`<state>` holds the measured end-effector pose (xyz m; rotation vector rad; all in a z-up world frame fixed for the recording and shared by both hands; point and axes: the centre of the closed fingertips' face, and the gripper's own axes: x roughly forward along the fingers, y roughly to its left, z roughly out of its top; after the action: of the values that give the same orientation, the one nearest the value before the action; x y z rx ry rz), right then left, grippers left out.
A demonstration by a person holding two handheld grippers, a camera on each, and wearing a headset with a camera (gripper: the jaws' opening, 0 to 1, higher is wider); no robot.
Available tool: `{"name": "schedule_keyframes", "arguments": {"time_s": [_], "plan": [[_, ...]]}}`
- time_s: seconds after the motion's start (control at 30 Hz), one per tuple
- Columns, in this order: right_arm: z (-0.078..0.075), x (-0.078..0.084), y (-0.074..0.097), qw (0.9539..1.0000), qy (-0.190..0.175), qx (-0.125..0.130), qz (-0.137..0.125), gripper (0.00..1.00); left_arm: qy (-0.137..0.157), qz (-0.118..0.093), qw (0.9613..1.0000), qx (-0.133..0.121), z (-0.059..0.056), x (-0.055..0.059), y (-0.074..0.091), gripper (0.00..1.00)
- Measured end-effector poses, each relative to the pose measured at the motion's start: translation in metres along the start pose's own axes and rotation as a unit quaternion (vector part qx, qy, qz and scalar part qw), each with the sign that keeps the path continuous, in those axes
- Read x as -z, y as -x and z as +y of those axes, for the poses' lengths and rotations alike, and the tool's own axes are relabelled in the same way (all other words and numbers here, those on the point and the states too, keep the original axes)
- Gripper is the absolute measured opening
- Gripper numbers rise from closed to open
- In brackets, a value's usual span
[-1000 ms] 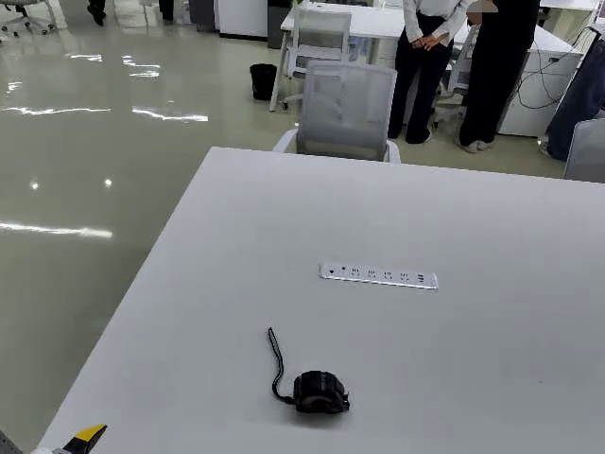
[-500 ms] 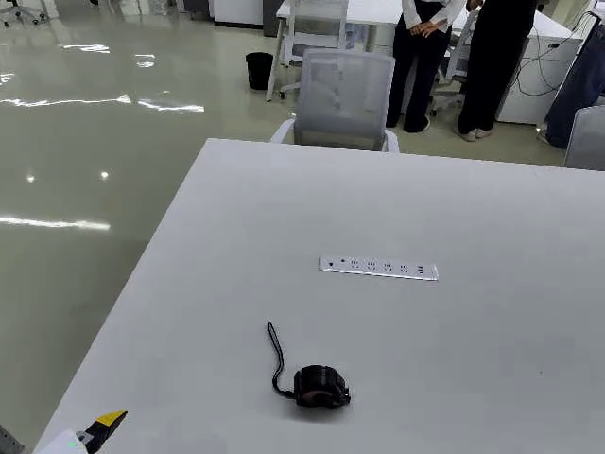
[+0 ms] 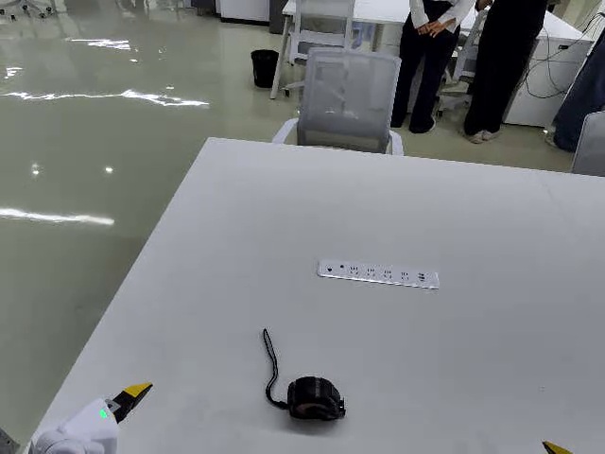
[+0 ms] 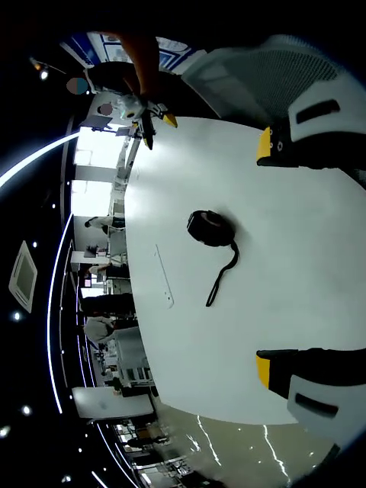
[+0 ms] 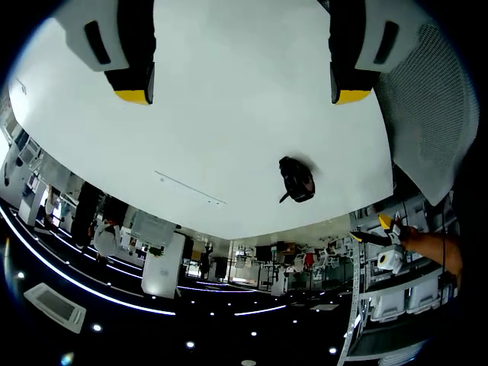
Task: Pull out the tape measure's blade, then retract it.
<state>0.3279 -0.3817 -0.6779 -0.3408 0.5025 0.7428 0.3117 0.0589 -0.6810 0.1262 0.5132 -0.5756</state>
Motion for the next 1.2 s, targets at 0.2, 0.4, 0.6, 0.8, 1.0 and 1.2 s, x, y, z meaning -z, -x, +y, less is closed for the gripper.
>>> {"name": "schedule_keyframes", "arguments": {"time_s": [0.2,0.4,0.6,0.8,1.0,1.2], "plan": [[0.001,-0.015,-0.014,0.9998,0.009,-0.015,-0.005,0.97,-0.023,0.009,0.9995,0.018,-0.007,-0.01,-0.022,0.99],[0.005,-0.024,-0.033,0.9987,0.035,-0.036,-0.004,0.95,-0.039,0.013,0.9984,0.04,-0.011,-0.019,-0.045,0.99],[0.009,-0.031,-0.05,0.9976,0.042,-0.054,-0.008,0.92,-0.053,0.024,0.9965,0.06,-0.014,-0.019,-0.063,0.97],[0.016,-0.036,-0.07,0.9952,0.053,-0.082,-0.009,0.91,-0.067,0.033,0.9943,0.076,-0.019,-0.025,-0.083,0.97],[0.018,-0.041,-0.086,0.9939,0.057,-0.094,-0.007,0.9,-0.083,0.04,0.9915,0.092,-0.028,-0.03,-0.099,0.97],[0.024,-0.043,-0.1,0.9922,0.061,-0.109,-0.003,0.9,-0.089,0.046,0.9901,0.098,-0.033,-0.032,-0.107,0.96]]}}
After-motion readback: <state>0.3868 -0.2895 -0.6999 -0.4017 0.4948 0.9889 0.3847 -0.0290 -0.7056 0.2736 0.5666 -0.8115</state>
